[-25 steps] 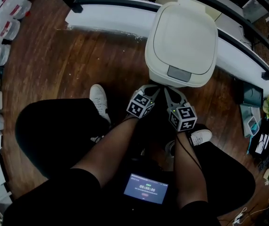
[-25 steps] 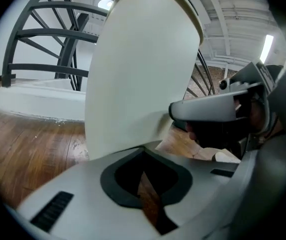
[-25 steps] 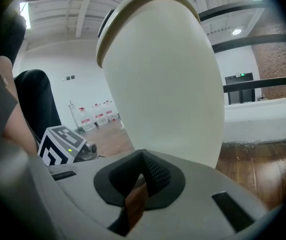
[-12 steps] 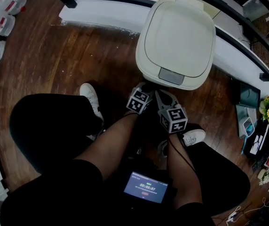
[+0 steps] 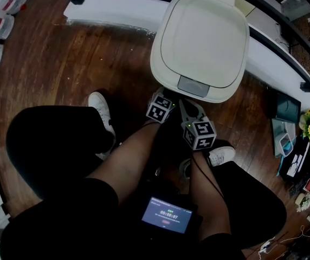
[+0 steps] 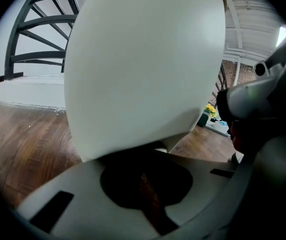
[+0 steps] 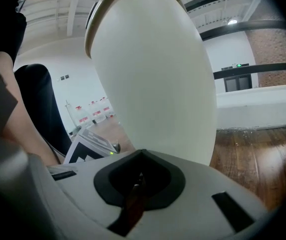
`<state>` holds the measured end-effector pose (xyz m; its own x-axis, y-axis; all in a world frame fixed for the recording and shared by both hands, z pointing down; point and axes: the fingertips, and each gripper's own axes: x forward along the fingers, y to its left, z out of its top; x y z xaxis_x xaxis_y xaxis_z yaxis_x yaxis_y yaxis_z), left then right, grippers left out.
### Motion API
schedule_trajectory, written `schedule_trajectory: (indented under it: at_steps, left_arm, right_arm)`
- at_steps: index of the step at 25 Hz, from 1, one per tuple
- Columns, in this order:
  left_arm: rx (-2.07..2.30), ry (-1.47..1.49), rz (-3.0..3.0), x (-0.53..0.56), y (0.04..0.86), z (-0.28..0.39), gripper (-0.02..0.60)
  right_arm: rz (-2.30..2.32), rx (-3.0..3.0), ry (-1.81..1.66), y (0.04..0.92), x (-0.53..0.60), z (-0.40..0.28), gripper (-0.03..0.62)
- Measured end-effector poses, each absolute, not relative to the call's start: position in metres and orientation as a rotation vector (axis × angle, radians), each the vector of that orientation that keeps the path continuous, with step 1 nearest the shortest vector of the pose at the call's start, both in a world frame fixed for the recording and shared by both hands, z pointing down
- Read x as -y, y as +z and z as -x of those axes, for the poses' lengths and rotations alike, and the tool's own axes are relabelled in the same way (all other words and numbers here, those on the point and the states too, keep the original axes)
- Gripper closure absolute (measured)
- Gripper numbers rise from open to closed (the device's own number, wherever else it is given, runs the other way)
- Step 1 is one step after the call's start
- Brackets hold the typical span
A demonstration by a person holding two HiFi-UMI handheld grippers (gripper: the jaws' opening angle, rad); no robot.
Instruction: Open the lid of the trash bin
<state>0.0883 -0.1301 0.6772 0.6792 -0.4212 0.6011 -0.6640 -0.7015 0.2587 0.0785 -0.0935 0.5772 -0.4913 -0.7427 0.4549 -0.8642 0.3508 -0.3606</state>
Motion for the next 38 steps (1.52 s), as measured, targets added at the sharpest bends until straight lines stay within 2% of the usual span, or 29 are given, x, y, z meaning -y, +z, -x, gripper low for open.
schedule_trajectory:
  at_steps: [38]
  left_arm:
    - [0.873,0.754,-2.313,0.139,0.702,-0.092,0.546]
  right_arm:
    - [-1.534,2.329,0.939,0.595,0.098,-0.101,0.589]
